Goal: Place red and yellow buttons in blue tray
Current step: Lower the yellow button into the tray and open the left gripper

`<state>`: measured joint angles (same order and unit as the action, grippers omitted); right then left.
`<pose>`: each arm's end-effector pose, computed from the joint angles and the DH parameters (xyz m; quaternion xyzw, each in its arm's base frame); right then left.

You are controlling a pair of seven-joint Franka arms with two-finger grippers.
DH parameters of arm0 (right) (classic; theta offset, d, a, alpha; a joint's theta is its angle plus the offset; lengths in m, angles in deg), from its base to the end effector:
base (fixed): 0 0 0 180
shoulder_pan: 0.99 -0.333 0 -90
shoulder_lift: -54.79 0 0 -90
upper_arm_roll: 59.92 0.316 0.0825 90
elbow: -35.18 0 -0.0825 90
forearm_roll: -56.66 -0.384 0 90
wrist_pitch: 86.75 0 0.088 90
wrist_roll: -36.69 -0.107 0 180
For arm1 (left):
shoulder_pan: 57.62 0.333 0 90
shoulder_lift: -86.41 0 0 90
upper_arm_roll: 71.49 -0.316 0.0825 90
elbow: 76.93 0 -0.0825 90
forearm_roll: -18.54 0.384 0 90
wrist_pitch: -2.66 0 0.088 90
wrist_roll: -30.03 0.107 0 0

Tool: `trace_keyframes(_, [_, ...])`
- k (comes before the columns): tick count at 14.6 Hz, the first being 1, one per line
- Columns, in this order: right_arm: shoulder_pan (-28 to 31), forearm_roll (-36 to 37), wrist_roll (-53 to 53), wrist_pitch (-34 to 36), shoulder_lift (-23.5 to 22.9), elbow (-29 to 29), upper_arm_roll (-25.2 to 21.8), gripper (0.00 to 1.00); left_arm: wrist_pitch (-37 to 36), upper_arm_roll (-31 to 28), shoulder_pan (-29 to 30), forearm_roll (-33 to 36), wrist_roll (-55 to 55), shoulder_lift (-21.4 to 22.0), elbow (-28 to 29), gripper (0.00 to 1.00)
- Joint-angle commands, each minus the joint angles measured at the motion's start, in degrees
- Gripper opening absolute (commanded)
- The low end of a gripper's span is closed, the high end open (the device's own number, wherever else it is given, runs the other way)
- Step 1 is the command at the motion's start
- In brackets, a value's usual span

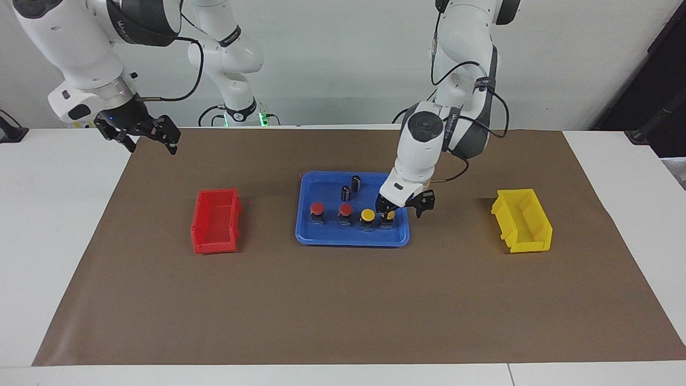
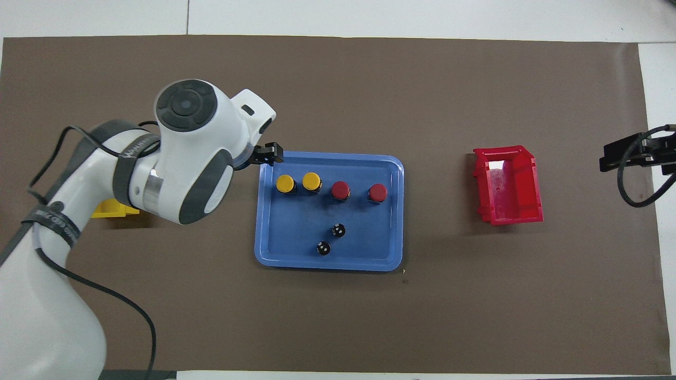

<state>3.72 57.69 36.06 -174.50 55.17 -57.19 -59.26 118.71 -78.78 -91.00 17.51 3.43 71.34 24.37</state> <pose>0.5454 -0.0406 0.6055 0.9984 -0.0408 -0.0372 0.0079 0.5627 -0.2827 0.4138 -0.9999 -0.0063 -0.0022 0.0083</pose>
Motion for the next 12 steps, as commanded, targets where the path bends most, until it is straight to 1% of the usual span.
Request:
trace_keyframes(1, [0.3, -0.1, 1.4, -0.2, 0.7, -0.6, 0.3, 1.0, -6.1, -0.2, 7.1, -0.2, 4.9, 5.7, 0.2, 1.0])
trace_keyframes(3, [0.3, -0.1, 1.4, -0.1, 0.8, -0.7, 0.3, 1.0, -10.2, -0.2, 11.0, -0.1, 15.4, 9.9, 0.4, 1.0])
trace_keyframes(4, [0.3, -0.1, 1.4, -0.1, 0.8, -0.8, 0.3, 1.0, -12.2, -0.4, 12.5, 0.1, 18.9, 11.6, 0.1, 1.0])
trace_keyframes(7, [0.2, -0.1, 1.3, -0.2, 0.8, -0.8, 0.3, 1.0, -17.1, -0.7, 16.6, 2.7, 26.9, 14.5, -2.2, 1.0])
trace_keyframes(9, [0.2, -0.1, 1.2, -0.2, 0.8, -0.8, 0.3, 1.0, -19.4, -0.6, 19.6, 2.7, 28.8, 15.9, -5.0, 1.0])
trace_keyframes(12, [0.1, -0.1, 1.2, -0.2, 0.8, -0.8, 0.3, 1.0, -24.5, -1.2, 22.4, 2.7, 30.0, 17.4, -6.9, 1.0])
